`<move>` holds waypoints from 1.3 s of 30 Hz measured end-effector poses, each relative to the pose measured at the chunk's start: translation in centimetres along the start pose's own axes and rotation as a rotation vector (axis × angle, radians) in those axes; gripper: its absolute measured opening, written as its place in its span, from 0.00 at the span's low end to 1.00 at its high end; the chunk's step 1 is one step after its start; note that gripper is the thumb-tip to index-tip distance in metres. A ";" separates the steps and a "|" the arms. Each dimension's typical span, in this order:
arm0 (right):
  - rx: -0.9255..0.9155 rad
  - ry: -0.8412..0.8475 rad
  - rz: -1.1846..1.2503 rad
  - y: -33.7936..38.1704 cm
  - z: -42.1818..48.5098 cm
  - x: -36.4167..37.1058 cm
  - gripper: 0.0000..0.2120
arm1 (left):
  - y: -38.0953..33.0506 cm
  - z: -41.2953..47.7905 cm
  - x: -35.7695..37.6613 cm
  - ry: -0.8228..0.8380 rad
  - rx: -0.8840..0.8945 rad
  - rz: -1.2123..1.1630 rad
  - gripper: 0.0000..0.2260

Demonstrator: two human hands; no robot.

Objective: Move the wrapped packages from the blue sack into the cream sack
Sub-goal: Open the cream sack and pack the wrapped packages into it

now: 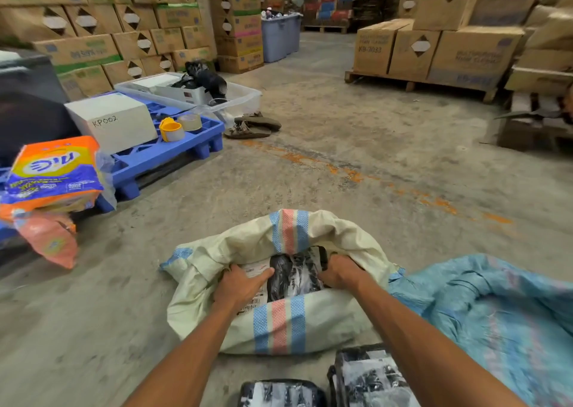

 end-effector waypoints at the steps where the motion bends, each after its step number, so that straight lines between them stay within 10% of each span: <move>1: 0.013 0.032 0.022 -0.2 0.1 0.4 0.19 | 0.2 0.2 0.5 0.020 -0.013 -0.035 0.66; 10: 0.181 0.116 0.275 -0.5 2.4 3.9 0.36 | -0.6 -0.2 1.8 -0.009 -0.016 0.126 0.67; 21: 0.249 0.309 0.716 0.7 2.5 5.3 0.33 | 0.5 -0.9 -0.3 -0.132 -0.164 0.291 0.62; 39: 0.215 0.268 0.381 -3.4 2.5 -1.2 0.30 | -0.9 -0.3 -4.8 -0.465 -0.009 0.588 0.54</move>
Point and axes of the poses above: each hand's wrist, its own z-axis towards the middle knuckle, its own x-axis out of the palm, y = z × x, the point moved 7 cm from there along z, towards the middle knuckle, and after that the axes turned 5 degrees about -z, right-handed, at the moved point
